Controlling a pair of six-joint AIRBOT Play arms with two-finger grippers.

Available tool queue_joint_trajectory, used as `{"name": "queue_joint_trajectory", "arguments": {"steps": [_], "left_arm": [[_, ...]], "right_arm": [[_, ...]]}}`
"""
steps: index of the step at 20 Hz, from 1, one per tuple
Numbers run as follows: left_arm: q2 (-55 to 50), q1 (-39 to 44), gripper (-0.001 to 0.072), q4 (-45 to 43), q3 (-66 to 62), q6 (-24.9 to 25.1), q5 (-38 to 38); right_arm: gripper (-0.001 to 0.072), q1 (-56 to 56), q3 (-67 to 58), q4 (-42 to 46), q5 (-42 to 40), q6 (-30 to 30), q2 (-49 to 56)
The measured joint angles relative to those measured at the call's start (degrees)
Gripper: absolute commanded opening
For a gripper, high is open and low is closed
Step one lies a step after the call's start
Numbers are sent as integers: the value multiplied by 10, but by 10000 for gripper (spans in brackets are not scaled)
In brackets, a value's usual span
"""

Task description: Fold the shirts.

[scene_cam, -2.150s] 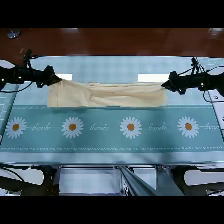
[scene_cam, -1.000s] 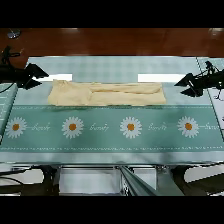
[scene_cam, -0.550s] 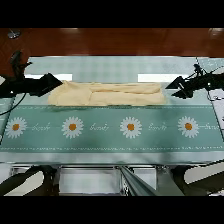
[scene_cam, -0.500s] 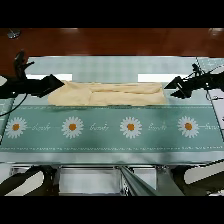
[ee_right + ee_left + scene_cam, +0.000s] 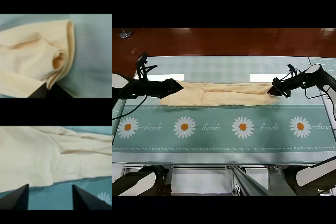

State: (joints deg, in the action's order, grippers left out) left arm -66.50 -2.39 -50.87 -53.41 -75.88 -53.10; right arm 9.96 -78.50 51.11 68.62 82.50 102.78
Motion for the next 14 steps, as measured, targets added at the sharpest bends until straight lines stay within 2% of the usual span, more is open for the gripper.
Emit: {"name": "queue_joint_trajectory", "arguments": {"steps": [3,7,12,14], "left_arm": [[0,7,24,26,-1,35,-18],[-2,52,22,64,-17,75,-18],[-71,192,22,63,-108,74,7],[-129,266,22,30,-175,32,13]], "right_arm": [[34,9,-2,16,25,-4,-35],[34,46,28,64,63,-10,-149],[34,115,153,84,89,-8,-378],[34,131,187,85,100,0,-468]]}}
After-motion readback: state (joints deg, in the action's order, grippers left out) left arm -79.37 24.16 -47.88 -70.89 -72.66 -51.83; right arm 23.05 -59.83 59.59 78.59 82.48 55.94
